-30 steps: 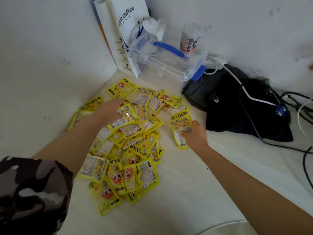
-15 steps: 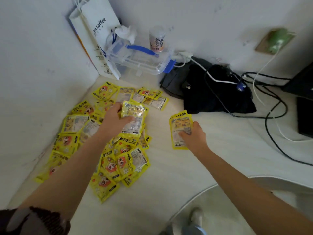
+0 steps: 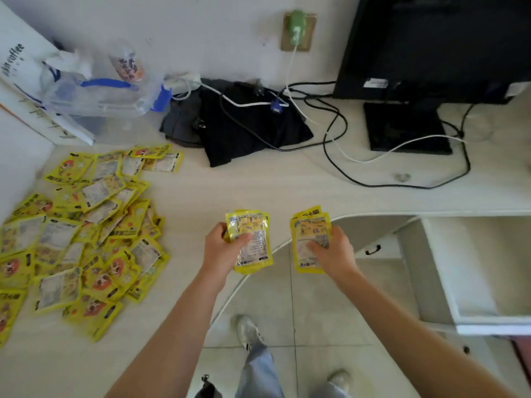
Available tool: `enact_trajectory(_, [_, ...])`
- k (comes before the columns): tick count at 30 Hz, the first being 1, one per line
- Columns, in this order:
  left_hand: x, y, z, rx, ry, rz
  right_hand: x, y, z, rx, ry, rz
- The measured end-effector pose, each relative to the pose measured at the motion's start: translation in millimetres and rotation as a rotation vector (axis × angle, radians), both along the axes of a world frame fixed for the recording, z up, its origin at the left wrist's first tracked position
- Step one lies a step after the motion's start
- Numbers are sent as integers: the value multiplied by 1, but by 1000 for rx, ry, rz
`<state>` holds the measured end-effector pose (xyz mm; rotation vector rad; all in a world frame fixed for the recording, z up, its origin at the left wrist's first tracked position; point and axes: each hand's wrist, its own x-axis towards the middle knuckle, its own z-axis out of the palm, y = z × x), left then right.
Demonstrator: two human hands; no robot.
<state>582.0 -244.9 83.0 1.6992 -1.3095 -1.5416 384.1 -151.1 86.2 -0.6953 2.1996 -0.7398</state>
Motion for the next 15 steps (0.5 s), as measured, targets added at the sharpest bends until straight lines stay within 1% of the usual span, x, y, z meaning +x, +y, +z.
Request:
enact_trajectory(5, [-73, 84, -12, 30, 7, -39, -69, 91, -2, -20, -2, -101])
enact_trajectory(9, [-135, 154, -16, 122, 101, -64, -122, 167, -3, -48, -4, -180])
enact_trajectory(15, [-217, 228, -19, 149, 102, -135, -188, 256, -5, -83, -80, -343])
